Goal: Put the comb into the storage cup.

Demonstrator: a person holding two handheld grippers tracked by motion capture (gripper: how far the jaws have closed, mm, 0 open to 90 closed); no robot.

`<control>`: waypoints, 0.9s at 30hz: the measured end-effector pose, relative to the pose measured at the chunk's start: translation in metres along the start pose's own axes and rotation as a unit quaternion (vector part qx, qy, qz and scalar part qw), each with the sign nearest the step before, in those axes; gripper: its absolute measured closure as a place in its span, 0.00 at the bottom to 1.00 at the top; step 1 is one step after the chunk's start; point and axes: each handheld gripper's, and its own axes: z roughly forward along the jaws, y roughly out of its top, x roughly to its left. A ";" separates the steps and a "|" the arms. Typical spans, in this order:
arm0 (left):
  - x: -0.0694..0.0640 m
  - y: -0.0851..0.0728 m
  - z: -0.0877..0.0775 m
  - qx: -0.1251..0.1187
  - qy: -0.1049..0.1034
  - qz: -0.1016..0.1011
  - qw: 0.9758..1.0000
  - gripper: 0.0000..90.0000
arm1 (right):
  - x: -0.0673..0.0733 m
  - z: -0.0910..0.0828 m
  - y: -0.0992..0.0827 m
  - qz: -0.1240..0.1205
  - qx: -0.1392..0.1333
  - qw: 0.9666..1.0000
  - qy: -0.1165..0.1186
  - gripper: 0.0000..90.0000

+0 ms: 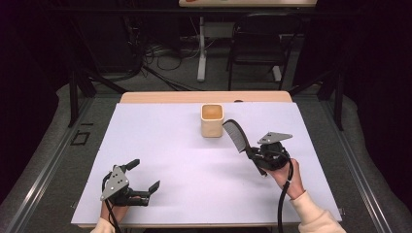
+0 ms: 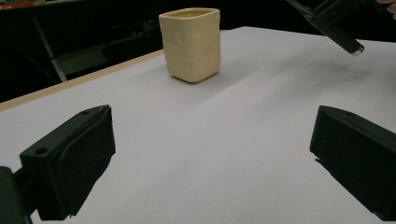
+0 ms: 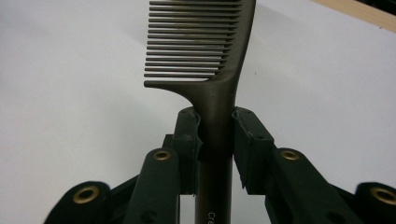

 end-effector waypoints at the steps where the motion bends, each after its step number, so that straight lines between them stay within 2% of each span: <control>1: 0.000 0.000 0.000 0.000 0.000 0.000 1.000 0.00 | 0.000 0.000 0.000 0.000 -0.004 1.000 -0.001 0.80; 8: 0.001 0.000 -0.001 -0.001 -0.001 -0.001 1.000 0.00 | -0.002 -0.002 0.003 -0.005 -0.028 0.999 -0.015 0.81; 27: -0.001 0.000 0.000 0.000 0.000 0.004 1.000 0.00 | -0.005 -0.004 0.012 -0.006 -0.077 0.997 -0.030 0.81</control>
